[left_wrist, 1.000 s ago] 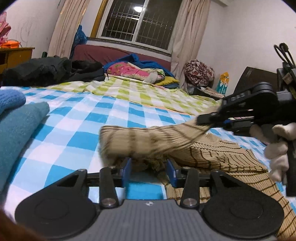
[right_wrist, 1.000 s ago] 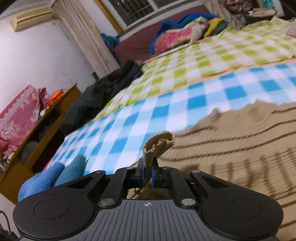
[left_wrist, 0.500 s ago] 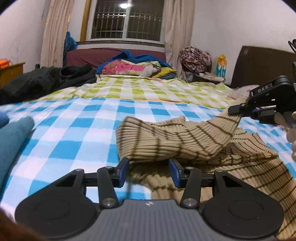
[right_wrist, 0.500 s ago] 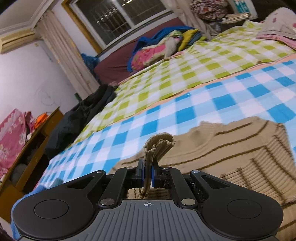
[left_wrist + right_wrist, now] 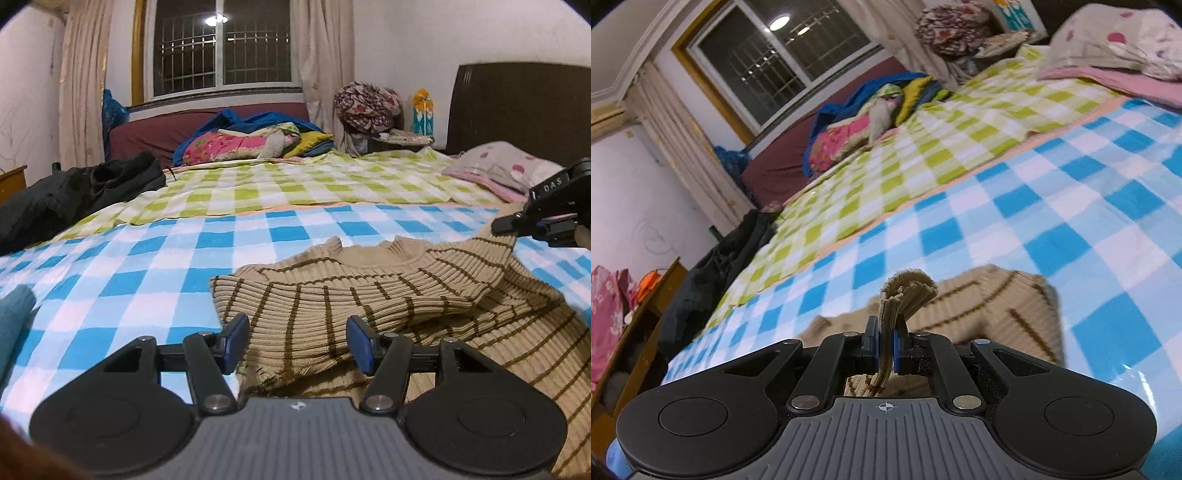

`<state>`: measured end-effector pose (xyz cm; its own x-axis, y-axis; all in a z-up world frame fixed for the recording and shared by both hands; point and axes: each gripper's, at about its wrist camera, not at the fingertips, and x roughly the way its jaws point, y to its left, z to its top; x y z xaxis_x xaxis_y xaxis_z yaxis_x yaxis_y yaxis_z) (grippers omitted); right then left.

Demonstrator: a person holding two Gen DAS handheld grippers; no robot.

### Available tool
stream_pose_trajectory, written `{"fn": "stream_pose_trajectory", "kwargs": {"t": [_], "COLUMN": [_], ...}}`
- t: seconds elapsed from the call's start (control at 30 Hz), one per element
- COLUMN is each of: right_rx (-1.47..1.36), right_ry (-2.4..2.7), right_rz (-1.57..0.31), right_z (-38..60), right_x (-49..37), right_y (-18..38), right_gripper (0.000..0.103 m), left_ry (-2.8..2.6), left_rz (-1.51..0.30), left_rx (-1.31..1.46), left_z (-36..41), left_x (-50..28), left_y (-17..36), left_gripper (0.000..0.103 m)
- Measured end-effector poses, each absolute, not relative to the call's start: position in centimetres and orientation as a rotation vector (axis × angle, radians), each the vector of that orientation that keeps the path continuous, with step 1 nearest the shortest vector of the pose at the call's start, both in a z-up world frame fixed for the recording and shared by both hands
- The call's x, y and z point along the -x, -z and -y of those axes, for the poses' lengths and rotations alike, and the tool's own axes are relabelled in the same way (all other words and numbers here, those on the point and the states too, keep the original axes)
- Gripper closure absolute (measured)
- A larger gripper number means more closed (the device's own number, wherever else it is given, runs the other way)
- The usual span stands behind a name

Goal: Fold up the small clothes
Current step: 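Fold the hem with the right tool up over the sleeves and release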

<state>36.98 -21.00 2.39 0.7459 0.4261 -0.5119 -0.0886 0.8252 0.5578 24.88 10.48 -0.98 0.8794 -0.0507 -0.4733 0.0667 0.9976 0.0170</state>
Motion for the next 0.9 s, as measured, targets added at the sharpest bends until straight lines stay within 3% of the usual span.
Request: {"fn": "stream_pose_trajectory", "kwargs": {"t": [0.6, 0.9], "right_rx": [-0.494, -0.427], "right_ry": [-0.236, -0.207], "right_rz": [-0.738, -0.717], "right_z": [22.6, 22.5], "right_x": [-37.0, -35.7], "right_y": [2.5, 1.3], "right_gripper": [0.094, 0.087], "left_ry": [0.078, 0.093], "left_rz": [-0.579, -0.505], "left_rx": [-0.063, 0.002], "left_z": [-10.0, -10.4], "left_x": [-26.8, -25.5], "left_y": [2.1, -0.2], "left_gripper": [0.034, 0.034]}}
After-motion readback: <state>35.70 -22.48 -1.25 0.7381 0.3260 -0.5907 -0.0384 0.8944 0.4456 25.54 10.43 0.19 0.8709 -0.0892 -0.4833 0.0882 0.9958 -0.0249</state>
